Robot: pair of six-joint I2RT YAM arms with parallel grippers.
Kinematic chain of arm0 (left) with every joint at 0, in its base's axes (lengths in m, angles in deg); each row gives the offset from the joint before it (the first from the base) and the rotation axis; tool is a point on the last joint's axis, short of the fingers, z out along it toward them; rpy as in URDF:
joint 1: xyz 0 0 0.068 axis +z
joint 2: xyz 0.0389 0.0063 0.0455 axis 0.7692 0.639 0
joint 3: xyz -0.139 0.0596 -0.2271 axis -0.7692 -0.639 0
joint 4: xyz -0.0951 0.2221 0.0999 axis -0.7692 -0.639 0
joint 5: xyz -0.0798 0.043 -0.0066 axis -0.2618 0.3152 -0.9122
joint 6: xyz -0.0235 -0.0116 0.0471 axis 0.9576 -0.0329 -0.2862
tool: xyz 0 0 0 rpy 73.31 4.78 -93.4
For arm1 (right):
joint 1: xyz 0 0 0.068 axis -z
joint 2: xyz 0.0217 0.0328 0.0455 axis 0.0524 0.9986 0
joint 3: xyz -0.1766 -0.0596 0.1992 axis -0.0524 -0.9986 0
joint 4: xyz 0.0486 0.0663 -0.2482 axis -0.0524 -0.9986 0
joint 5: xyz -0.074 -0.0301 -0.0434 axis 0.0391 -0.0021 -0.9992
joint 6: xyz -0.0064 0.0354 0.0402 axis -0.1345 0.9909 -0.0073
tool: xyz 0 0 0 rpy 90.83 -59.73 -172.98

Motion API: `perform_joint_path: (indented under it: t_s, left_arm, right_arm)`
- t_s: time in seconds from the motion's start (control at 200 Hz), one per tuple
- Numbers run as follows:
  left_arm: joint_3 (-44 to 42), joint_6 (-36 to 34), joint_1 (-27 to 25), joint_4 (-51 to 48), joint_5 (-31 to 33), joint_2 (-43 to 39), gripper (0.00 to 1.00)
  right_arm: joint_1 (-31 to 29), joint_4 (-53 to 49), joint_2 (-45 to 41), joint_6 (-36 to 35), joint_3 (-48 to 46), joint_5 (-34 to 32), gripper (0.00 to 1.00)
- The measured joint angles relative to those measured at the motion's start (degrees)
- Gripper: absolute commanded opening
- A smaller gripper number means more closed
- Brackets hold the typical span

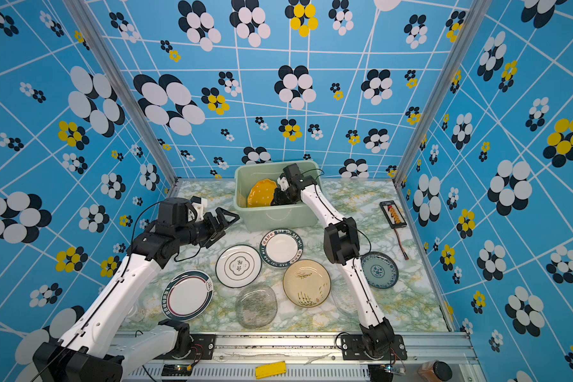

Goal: Place the plates into the plastic bin on the countertop
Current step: 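Lower the yellow plate into the green bin with the right gripper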

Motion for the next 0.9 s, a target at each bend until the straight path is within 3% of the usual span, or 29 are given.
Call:
perform_joint_path:
  t_s: [0.215, 0.545, 0.905]
  left_arm:
    - [0.85, 0.00, -0.17, -0.94, 0.04, 0.07, 0.99]
    - [0.87, -0.02, -0.17, -2.12, 0.07, 0.13, 0.99]
    - [0.85, 0.00, -0.17, -2.10, 0.07, 0.33, 0.99]
  right_arm:
    - [0.04, 1.66, 0.85, 0.44, 0.00, 0.61, 0.08]
    - [0.07, 2.56, 1.16, 0.48, 0.00, 0.90, 0.28]
    - [0.07, 3.91, 1.25, 0.39, -0.35, -0.55, 0.40]
